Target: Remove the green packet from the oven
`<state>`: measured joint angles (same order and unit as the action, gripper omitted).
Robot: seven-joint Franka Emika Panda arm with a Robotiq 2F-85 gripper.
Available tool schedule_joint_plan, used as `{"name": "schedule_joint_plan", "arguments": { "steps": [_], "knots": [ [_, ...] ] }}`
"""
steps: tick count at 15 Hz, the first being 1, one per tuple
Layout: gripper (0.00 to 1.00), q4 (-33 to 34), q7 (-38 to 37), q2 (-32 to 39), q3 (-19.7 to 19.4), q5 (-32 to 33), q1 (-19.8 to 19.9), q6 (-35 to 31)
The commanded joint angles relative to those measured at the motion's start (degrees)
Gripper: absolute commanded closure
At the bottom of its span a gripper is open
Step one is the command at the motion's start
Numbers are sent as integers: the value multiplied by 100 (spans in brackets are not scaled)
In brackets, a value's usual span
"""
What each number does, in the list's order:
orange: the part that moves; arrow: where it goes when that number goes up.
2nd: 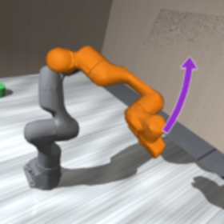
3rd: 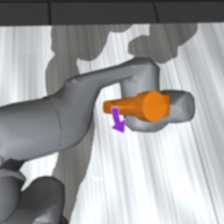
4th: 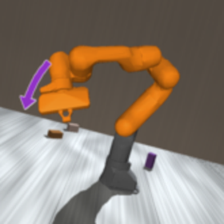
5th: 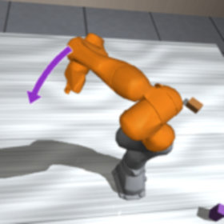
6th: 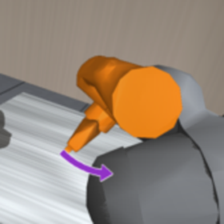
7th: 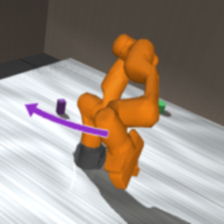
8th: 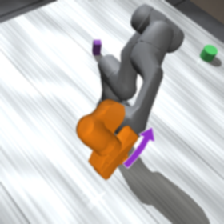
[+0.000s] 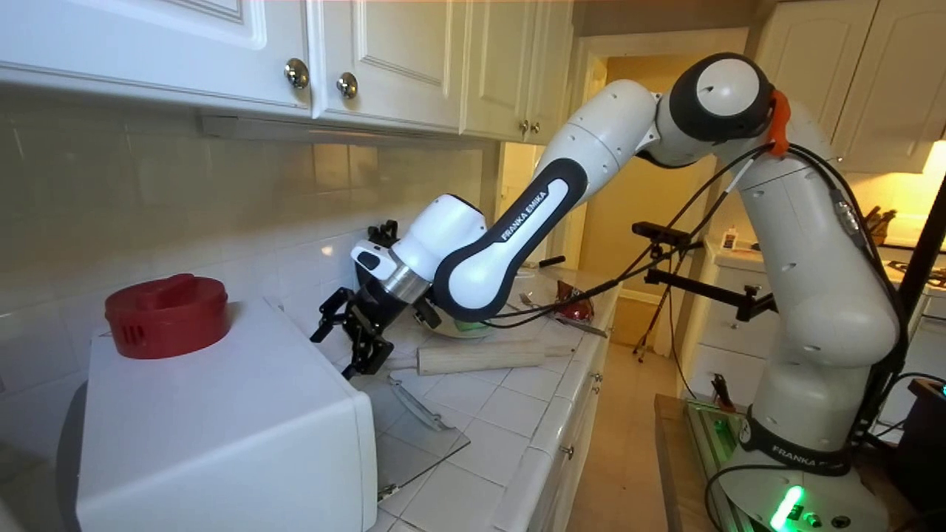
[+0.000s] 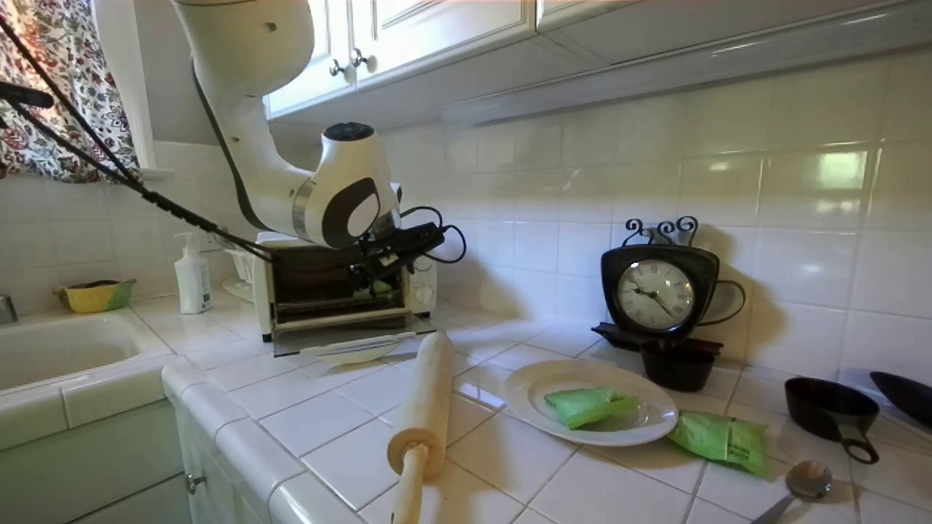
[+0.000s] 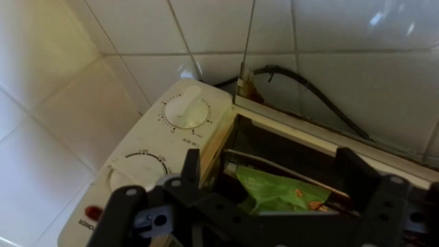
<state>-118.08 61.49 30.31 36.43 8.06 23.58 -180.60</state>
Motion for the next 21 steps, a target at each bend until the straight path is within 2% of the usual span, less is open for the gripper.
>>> {"name": "schedule_joint_plan", "arguments": {
  "steps": [1, 6, 14, 16, 17, 20, 21],
  "knots": [
    [0, 154, 431, 378, 696, 101, 466, 109],
    [0, 69, 611, 649, 1123, 98, 739, 62],
    [0, 470, 1290, 1214, 1240, 213, 843, 226],
    [0, 557, 1157, 1222, 1195, 318, 792, 407],
    [0, 331, 1007, 1044, 1094, 241, 746, 168],
    [0, 346, 1001, 1057, 1090, 236, 744, 186],
    [0, 262, 912, 974, 1180, 136, 896, 427]
  ]
}}
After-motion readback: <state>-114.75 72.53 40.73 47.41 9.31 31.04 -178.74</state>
